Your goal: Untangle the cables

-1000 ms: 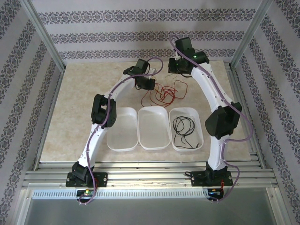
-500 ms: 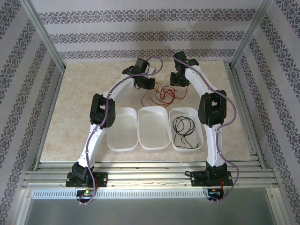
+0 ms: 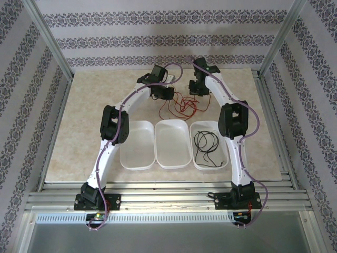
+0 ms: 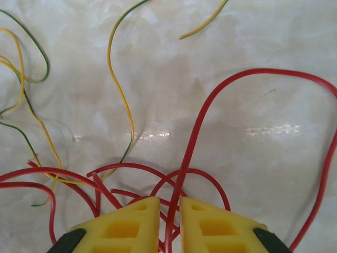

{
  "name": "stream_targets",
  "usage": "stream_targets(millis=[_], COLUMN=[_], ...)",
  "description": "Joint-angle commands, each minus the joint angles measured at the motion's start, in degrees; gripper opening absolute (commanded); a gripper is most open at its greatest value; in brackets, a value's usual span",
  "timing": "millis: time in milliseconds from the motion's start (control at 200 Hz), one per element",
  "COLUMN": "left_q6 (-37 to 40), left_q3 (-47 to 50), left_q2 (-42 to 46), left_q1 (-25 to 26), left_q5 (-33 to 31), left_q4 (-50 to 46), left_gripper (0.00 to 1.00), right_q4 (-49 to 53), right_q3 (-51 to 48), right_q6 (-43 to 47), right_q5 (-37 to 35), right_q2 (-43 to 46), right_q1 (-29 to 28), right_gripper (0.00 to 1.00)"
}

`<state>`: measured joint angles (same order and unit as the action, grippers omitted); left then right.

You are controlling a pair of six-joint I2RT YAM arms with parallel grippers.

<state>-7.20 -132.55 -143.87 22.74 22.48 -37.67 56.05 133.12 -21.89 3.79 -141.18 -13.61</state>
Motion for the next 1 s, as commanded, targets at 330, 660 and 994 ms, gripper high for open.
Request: stream_targets(millis=[330,660,994], left_q6=[-1.06,-0.57,-0.53], left_q3=[0.95,1.67,3.00], left_q2=[2.88,2.53,2.46], left_q1=[-0.49,-0.51,-0.46], left_q5=[0.55,0.00,-0.67], left_q4=[1.55,1.55,2.42], left_gripper=[0.00,0.00,0.00], right_q4=[0.41,-2.24,-3.35], right_q3=[-1.59,-6.37,-4.73], right_q6=[0.80,2.41,4.68], right_q5=[-0.30,-7.07,-10.44], right_q2=[6.49,20.42,32.18], right_q1=[0.08,-3.97,-8.26], right_gripper=[0.00,0.00,0.00])
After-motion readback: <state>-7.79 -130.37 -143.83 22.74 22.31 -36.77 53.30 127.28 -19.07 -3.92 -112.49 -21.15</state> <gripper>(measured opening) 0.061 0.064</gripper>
